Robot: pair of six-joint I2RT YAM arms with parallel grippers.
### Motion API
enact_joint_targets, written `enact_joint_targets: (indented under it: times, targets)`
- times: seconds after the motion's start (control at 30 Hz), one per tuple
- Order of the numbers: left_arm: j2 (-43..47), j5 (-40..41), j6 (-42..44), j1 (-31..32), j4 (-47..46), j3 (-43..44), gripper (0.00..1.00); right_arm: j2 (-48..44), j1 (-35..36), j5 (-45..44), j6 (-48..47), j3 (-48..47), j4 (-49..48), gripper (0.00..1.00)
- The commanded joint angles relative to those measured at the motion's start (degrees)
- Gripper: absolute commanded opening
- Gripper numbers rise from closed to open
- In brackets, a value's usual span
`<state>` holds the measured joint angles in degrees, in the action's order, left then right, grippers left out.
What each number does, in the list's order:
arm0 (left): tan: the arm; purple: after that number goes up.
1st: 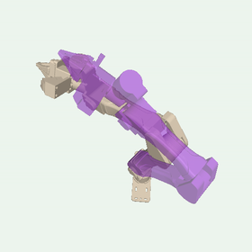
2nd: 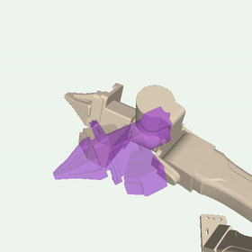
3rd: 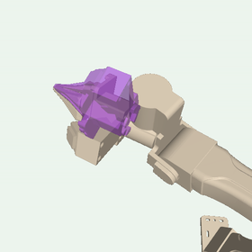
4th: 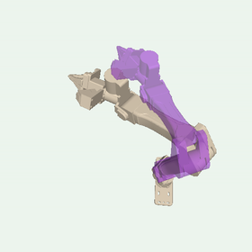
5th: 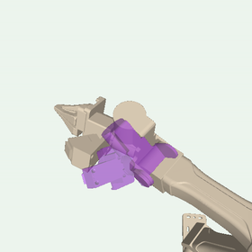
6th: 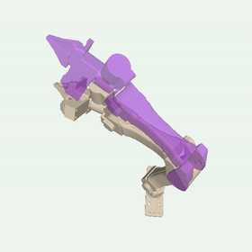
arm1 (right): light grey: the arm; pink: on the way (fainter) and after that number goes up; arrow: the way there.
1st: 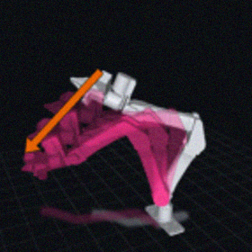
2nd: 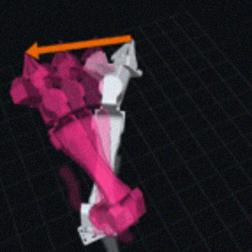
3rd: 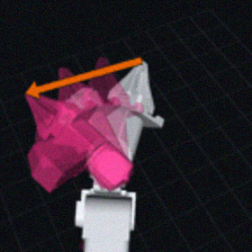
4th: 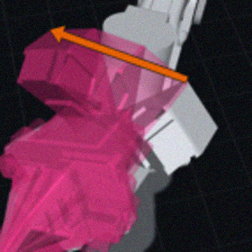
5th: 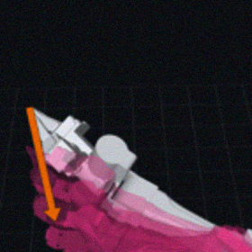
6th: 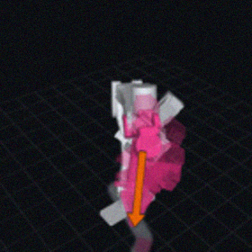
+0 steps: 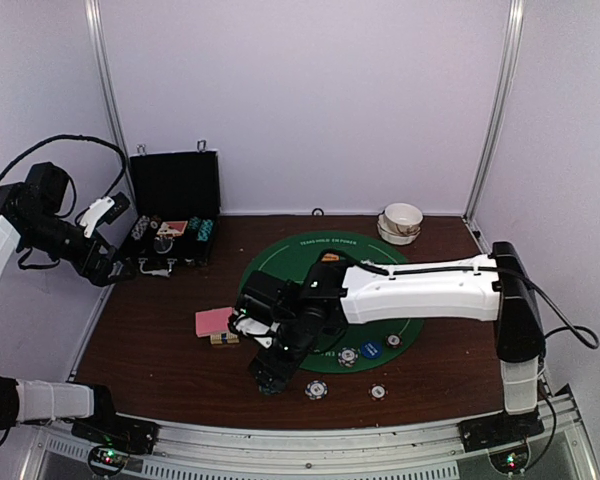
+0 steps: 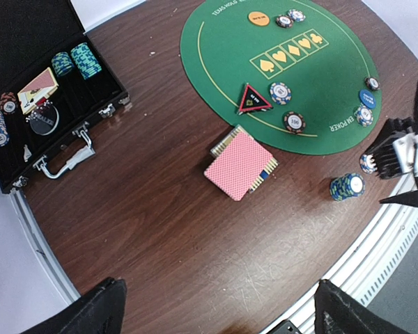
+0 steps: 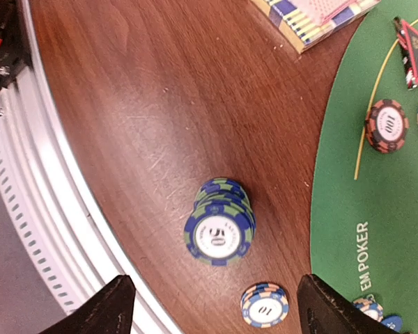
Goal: Distribute texas hold em gaming equipment
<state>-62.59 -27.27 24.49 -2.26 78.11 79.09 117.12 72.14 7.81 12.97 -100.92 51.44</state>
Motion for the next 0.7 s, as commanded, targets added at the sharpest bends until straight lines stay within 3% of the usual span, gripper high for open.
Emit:
enact_joint_targets:
  times: [0.0, 0.67]
  targets:
    - [0.53, -0.84, -0.15, -0.37, -0.61, 0.28, 0.98, 3.97, -0.27, 0.97, -1.69, -2.98, 1.65, 0.83]
    - [0.63, -0.76, 0.29, -0.37, 0.00, 0.36, 0.98, 11.18, -0.55, 1.53, -3.22, -7.88, 2.24, 0.67]
